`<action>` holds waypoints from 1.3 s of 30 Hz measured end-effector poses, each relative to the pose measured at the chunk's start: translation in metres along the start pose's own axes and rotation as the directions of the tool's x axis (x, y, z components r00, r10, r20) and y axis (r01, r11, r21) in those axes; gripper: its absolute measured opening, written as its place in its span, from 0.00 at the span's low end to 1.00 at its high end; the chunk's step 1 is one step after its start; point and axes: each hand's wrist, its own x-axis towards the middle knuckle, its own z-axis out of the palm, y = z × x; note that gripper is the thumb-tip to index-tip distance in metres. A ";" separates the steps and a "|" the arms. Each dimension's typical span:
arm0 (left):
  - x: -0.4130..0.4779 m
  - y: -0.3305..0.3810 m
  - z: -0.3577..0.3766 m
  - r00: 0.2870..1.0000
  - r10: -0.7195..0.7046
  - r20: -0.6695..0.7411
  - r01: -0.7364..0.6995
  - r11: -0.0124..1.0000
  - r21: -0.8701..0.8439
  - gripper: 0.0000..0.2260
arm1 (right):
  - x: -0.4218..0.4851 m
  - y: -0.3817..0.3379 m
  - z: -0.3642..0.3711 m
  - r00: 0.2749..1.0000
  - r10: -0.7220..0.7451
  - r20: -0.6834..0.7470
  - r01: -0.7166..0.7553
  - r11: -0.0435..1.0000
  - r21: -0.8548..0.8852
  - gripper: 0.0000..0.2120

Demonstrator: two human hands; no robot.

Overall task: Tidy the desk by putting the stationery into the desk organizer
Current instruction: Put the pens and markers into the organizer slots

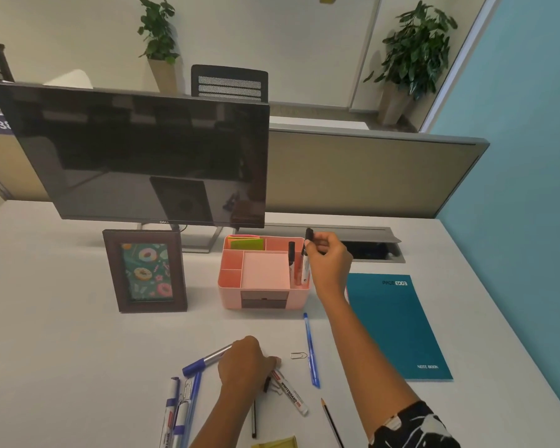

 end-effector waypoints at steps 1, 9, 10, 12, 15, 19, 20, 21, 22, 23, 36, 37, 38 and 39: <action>0.001 0.000 0.001 1.000 -0.006 0.000 0.006 1.000 -0.004 0.17 | -0.001 0.004 0.003 1.000 0.010 0.007 -0.010 1.000 -0.016 0.08; 0.004 -0.003 0.001 0.998 -0.043 0.043 0.048 0.993 -0.105 0.14 | -0.004 0.033 0.013 0.995 0.042 0.087 -0.023 0.978 -0.208 0.11; 0.005 -0.004 0.001 0.998 -0.040 0.049 0.045 0.993 -0.111 0.14 | -0.004 0.035 0.014 0.994 0.048 0.099 -0.025 0.975 -0.223 0.11; 0.005 -0.006 0.002 0.997 -0.040 0.060 0.047 0.992 -0.120 0.13 | -0.003 0.037 0.014 0.992 0.053 0.114 -0.024 0.969 -0.244 0.12; 0.005 -0.006 0.001 0.997 -0.041 0.061 0.049 0.989 -0.138 0.11 | 0.000 0.038 0.016 0.991 0.054 0.119 -0.020 0.964 -0.266 0.12; 0.004 -0.005 0.000 0.998 -0.033 0.057 0.040 0.991 -0.131 0.10 | 0.003 0.039 0.018 0.991 0.042 0.125 -0.004 0.956 -0.292 0.12; 0.004 -0.005 0.000 0.998 -0.033 0.058 0.041 0.990 -0.133 0.10 | 0.004 0.039 0.019 0.991 0.036 0.127 0.004 0.954 -0.299 0.11; 0.003 -0.005 -0.001 0.998 -0.034 0.059 0.041 0.990 -0.134 0.10 | 0.005 0.040 0.020 0.991 0.029 0.128 0.012 0.951 -0.309 0.11; 0.003 -0.004 -0.001 0.998 -0.034 0.061 0.042 0.990 -0.133 0.10 | 0.006 0.041 0.021 0.992 0.022 0.127 0.020 0.947 -0.321 0.11; 0.003 -0.004 -0.002 0.997 -0.035 0.062 0.043 0.991 -0.130 0.10 | 0.006 0.042 0.022 0.992 0.014 0.126 0.029 0.943 -0.332 0.10; -0.003 -0.005 -0.004 0.994 -0.048 0.100 0.072 0.967 -0.244 0.10 | -0.060 0.049 -0.001 0.997 -0.065 -0.029 0.061 0.992 -0.112 0.03; -0.003 -0.007 -0.003 0.994 -0.035 0.101 0.061 0.960 -0.273 0.12 | -0.074 0.053 -0.005 0.999 -0.048 -0.009 0.047 0.992 -0.113 0.03; -0.004 -0.008 -0.003 0.995 -0.027 0.099 0.055 0.956 -0.290 0.12 | -0.089 0.058 -0.009 0.999 -0.016 0.030 0.019 0.992 -0.124 0.03; -0.004 -0.010 -0.003 0.996 -0.021 0.091 0.047 0.954 -0.297 0.10 | -0.102 0.063 -0.013 0.996 0.032 0.087 -0.019 0.988 -0.150 0.04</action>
